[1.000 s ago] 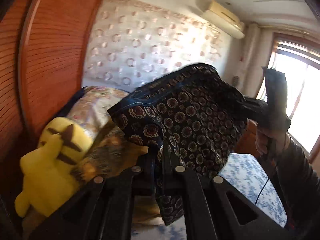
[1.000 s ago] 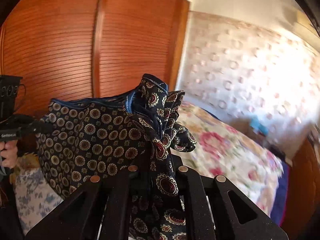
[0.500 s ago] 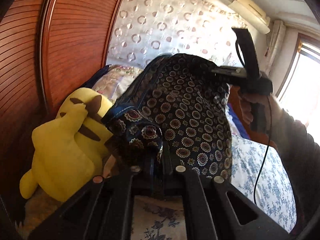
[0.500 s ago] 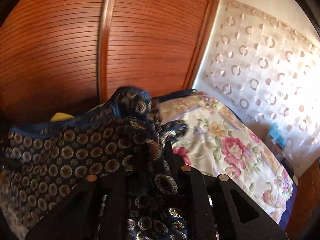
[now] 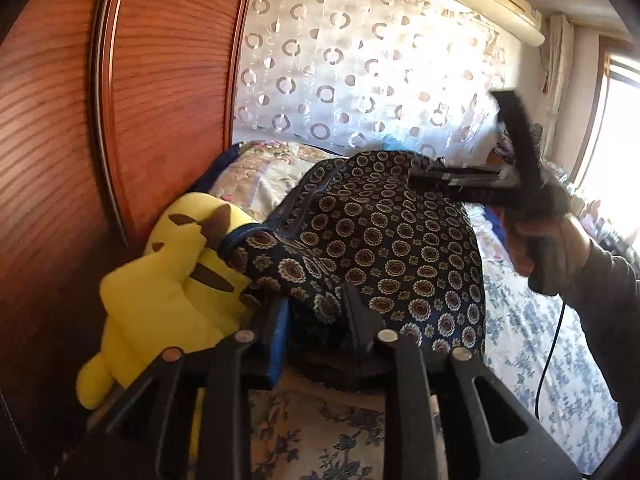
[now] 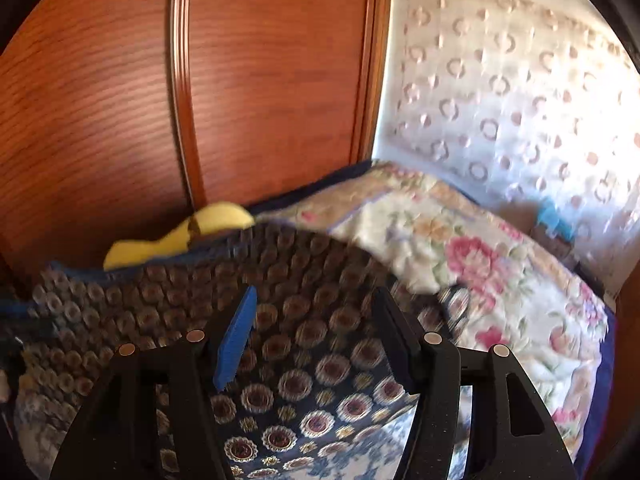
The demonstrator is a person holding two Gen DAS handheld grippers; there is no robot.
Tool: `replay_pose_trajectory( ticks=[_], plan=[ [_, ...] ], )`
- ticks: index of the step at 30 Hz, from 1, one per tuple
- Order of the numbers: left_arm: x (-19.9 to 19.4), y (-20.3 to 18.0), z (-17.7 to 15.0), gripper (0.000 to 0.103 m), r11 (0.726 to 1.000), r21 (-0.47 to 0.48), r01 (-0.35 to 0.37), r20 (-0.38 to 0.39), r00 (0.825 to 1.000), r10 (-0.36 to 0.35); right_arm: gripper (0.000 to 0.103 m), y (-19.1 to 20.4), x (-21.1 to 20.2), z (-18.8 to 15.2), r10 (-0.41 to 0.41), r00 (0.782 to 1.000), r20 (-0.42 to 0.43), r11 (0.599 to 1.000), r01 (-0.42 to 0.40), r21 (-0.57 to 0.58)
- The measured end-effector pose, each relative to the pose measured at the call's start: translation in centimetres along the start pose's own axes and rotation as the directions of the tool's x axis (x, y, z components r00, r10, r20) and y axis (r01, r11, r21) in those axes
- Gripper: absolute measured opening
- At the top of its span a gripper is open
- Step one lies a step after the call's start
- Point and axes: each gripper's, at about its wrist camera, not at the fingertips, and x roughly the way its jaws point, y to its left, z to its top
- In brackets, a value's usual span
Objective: Fold small clothes
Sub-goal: 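Place the folded shirt onto the gold cloth stack and open both grippers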
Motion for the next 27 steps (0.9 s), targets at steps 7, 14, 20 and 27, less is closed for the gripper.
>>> replay_pose_trajectory(
  ticks=[7,14,20,27],
  plan=[
    [-2.1,-0.6,0.2,0.034,0.997,0.050,-0.060,0.033,0.998,0.058,0.062,-0.2,2.3,-2.0,-0.011,1.000,-0.028,0.998,0.013,0.057],
    [-3.9,-1.6,0.0,0.039,0.994,0.073,-0.081,0.057,0.995,0.077,0.062,0.4,-2.2,-2.9,-0.021,1.000,0.009,0.995,0.020,0.099],
    [-4.5,-3.7,-0.7,0.039,0.992,0.103,-0.077,0.042,0.996,0.073,0.067,1.4,-8.0,-5.5,-0.037,0.998,0.056,0.990,0.029,0.137],
    [-4.9,-8.0,-2.8,0.039,0.988,0.156,-0.007,0.016,1.000,0.004,0.078,2.5,-15.3,-10.3,-0.098,0.991,0.095,0.976,0.078,0.203]
  ],
)
